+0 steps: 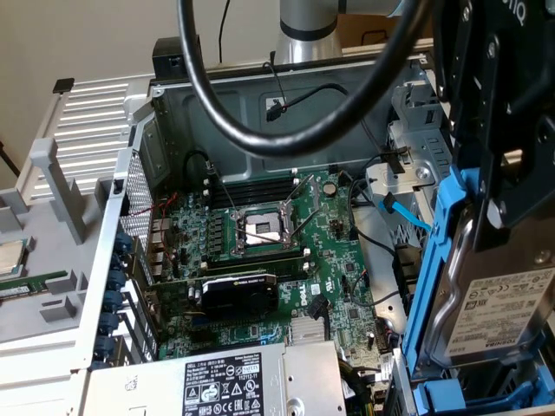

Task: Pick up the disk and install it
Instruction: 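Insert the disk into the insertion slot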

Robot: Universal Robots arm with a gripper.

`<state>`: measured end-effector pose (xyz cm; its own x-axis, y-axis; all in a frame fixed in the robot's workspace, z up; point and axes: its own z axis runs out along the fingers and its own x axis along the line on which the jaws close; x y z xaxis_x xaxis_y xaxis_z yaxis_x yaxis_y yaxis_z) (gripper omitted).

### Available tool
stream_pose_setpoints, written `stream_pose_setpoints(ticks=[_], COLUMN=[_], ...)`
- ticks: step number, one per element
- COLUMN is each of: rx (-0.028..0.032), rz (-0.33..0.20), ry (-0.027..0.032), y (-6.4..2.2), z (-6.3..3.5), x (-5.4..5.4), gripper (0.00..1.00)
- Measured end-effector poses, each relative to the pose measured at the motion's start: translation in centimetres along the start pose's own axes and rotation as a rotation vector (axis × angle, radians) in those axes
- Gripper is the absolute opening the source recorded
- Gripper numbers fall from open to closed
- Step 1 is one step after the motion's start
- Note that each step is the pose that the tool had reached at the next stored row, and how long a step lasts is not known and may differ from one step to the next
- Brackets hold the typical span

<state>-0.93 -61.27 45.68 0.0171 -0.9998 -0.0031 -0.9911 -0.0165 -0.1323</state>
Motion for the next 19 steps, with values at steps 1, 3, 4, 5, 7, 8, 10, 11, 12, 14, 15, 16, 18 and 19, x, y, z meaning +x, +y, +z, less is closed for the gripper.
stream_pose_setpoints(ticks=[1,3,4,5,7,8,10,11,12,14,15,16,18,19], rx=[-0.0002,-0.0003,-0.0004,-0.0004,-0.0007,-0.0008,-0.0015,-0.0020,-0.0025,-0.0033,-0.0035,-0.0037,-0.0039,-0.0041], rz=[0.000,0.000,0.000,0.000,0.000,0.000,0.000,0.000,0.000,0.000,0.000,0.000,0.000,0.000], ry=[0.0001,0.0001,0.0001,0.0001,-0.0001,0.0000,0.0001,0.0001,0.0001,0.0001,0.0000,0.0001,0.0000,0.0001], y=[0.00,-0.02,-0.04,-0.05,-0.07,-0.08,-0.08,-0.08,-0.08,-0.07,-0.07,-0.06,-0.08,-0.08], z=[0.01,0.03,0.06,0.07,0.11,0.12,0.18,0.21,0.25,0.30,0.32,0.35,0.39,0.41], x=[0.00,-0.01,0.00,0.00,-0.01,-0.01,0.00,-0.01,-0.01,0.00,0.00,0.00,0.00,0.00], gripper=[0.36,0.36,0.36,0.36,0.36,0.36,0.36,0.36,0.36,0.36,0.36,0.36,0.36,0.36])
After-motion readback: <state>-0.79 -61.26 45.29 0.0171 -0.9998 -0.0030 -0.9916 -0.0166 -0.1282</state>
